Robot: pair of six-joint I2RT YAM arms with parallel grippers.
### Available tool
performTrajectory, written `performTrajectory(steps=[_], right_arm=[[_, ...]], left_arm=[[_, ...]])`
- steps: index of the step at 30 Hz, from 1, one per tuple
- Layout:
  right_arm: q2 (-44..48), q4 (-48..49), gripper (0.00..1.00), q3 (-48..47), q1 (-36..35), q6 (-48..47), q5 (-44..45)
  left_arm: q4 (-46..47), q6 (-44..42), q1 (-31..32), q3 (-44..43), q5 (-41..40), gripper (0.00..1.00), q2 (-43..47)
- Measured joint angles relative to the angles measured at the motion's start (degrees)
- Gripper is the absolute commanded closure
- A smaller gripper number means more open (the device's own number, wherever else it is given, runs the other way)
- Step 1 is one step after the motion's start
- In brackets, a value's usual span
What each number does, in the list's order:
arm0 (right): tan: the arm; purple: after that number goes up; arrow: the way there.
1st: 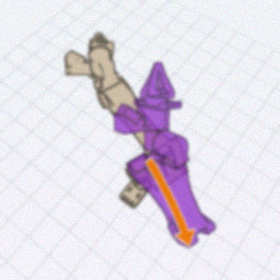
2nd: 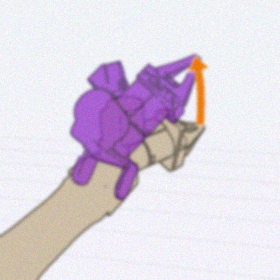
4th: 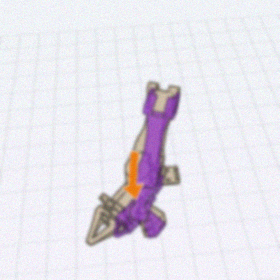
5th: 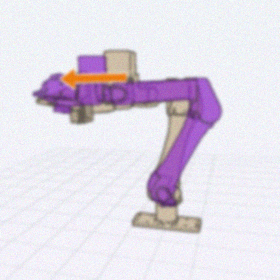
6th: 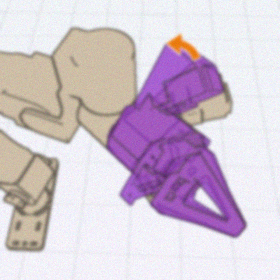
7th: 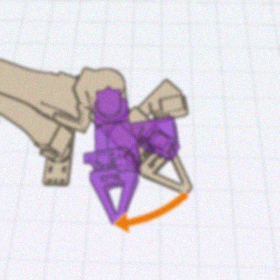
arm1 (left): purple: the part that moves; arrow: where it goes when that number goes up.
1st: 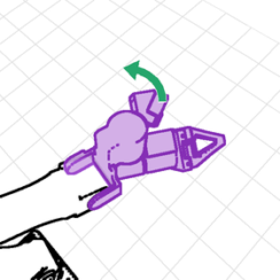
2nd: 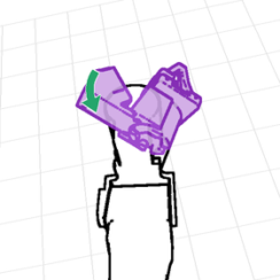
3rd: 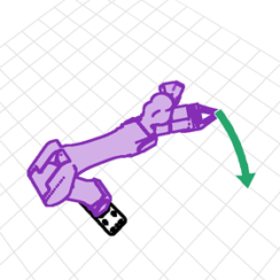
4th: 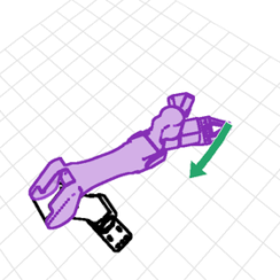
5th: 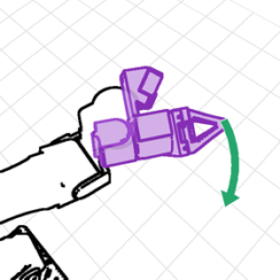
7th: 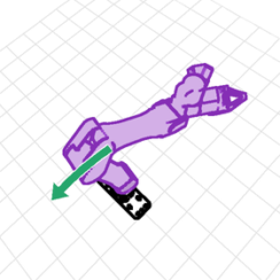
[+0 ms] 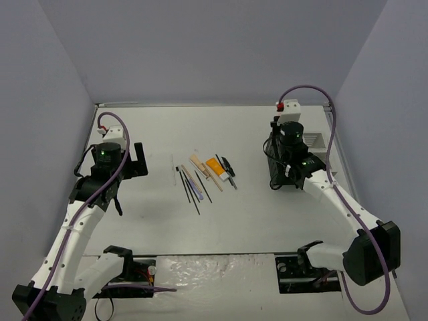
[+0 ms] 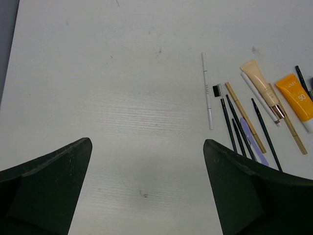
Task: Organize the makeup
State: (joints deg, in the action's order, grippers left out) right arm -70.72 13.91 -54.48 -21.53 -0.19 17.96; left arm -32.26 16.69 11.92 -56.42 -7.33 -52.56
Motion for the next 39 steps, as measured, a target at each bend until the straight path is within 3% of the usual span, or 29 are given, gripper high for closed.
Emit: performTrajectory(steps=[8,19,23,26,30,39], right_arm=[[-1.22,10.99,1.0,6.41,10.74,3.01,-1.47],[-8.89,19.96,1.0,9.99,14.85,5.73,-8.53],[-10.22,20.96,0.89,11.11,14.85,6.37,-9.89],[-10.29,21.78,0.68,11.84,14.85,6.6,-10.29],[-10.27,21.94,0.55,12.25,14.85,6.99,-10.76],[-4.88,14.14,0.5,11.85,14.46,6.72,-12.59]], left_arm=[[0.04,0.04,-0.06,0.0,0.25,0.03,0.18],[0.06,0.04,-0.47,0.0,0.88,0.03,0.42],[0.12,0.04,-0.55,0.02,1.11,0.03,0.42],[0.15,0.06,-0.71,0.02,1.17,0.03,0.44],[0.17,0.07,-0.74,0.02,1.25,0.03,0.44],[0.23,0.08,-0.83,0.02,1.4,0.03,0.44]])
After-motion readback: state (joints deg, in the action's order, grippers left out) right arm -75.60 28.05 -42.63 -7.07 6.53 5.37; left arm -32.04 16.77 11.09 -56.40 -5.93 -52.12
